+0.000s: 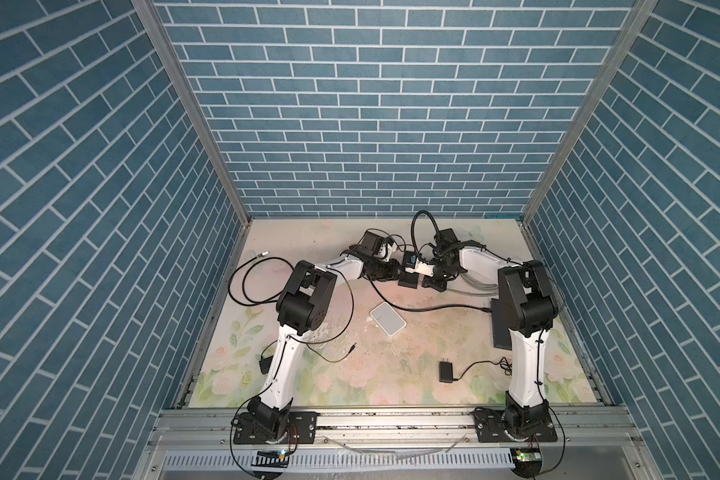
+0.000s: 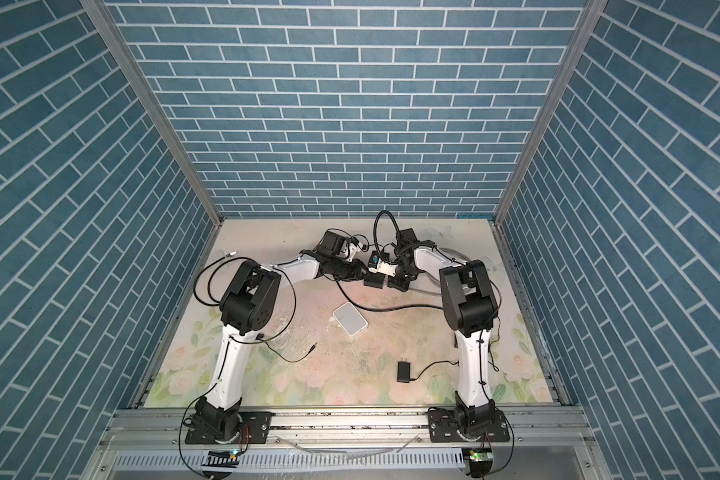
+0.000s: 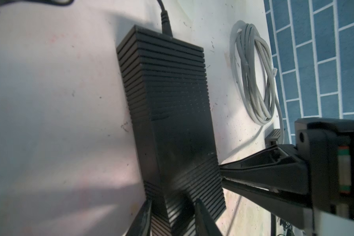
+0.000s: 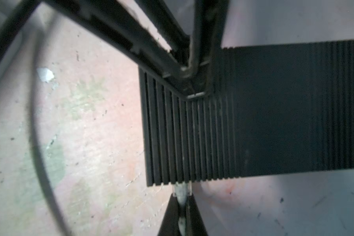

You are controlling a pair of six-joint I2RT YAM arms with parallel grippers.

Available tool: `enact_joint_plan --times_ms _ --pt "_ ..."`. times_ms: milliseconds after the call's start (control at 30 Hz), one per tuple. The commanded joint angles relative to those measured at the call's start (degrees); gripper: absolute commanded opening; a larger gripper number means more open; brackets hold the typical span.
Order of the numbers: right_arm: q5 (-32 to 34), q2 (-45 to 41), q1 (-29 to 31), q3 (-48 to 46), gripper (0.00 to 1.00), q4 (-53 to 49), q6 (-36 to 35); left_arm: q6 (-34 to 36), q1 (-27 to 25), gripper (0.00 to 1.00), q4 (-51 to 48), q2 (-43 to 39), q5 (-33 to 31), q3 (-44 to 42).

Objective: Insert the plug into the switch port

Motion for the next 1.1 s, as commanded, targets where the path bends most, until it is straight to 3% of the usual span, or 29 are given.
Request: enact_joint_plan --times_ms 0,1067 --pt "-2.07 1.98 1.96 2.74 0.04 2.05 -2.2 -1.94 -3.39 0.35 3.08 0.71 4.52 -1.8" --pt "-8.43 3.38 3.72 6.26 0.02 11.8 6.32 -7.88 -8.73 0.33 8.63 2.96 7.49 -1.38"
